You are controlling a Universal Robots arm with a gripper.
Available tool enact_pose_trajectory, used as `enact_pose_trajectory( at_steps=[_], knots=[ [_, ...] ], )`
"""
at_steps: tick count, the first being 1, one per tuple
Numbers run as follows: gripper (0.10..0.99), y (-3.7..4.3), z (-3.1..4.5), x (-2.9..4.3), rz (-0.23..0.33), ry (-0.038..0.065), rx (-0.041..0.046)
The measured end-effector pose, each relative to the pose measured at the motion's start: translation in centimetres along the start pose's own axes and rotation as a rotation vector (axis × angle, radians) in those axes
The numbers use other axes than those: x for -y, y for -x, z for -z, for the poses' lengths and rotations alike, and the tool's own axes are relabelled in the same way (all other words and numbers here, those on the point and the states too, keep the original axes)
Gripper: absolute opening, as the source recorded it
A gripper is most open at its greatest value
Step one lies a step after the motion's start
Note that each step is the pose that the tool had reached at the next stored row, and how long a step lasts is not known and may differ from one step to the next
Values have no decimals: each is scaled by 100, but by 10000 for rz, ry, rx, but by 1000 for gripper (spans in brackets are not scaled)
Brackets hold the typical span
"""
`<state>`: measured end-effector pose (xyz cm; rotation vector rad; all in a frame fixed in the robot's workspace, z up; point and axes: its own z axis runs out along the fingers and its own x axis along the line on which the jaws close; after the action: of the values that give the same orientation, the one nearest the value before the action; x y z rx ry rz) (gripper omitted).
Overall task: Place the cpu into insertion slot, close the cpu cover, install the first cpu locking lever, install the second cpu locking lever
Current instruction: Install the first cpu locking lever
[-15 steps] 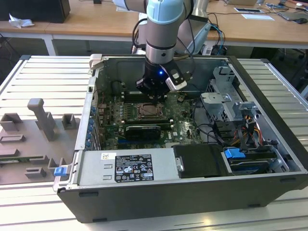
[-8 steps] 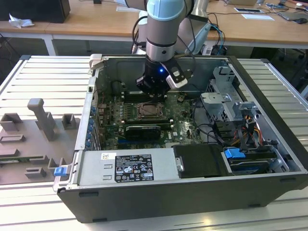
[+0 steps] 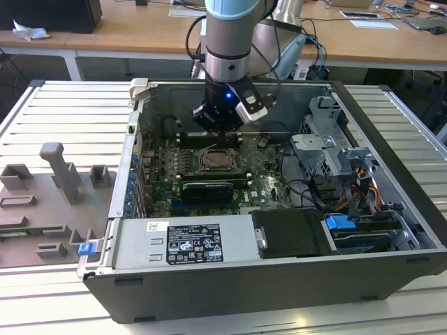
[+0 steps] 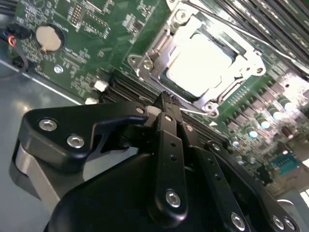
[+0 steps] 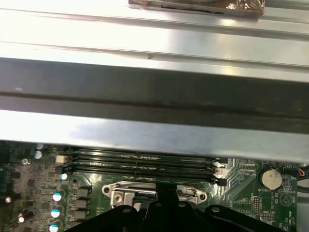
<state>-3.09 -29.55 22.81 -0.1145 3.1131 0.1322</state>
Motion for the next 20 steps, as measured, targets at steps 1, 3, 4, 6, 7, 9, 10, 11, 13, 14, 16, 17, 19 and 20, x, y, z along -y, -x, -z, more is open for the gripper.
enact_pose_trajectory(
  at_steps=[1,3,4,6,7,9,10,11,13,14,16,17,19,20],
  knots=[
    [106,-18,18,-3,3,-1,29],
    [106,-59,47,-8,6,-6,97],
    [106,-76,52,-10,11,-8,135],
    [106,-85,52,-13,140,28,190],
    [106,-86,50,-12,195,115,194],
    [106,-86,50,-13,197,127,196],
    [106,-85,50,-13,197,128,196],
    [106,-85,50,-13,198,128,196],
    [106,-86,50,-12,197,128,196],
    [106,-85,50,-13,198,128,195],
    [106,-86,49,-13,262,130,190],
    [106,-86,48,-13,283,131,189],
    [106,-82,41,-21,310,141,187],
    [106,-81,40,-22,313,157,188]
  ],
)
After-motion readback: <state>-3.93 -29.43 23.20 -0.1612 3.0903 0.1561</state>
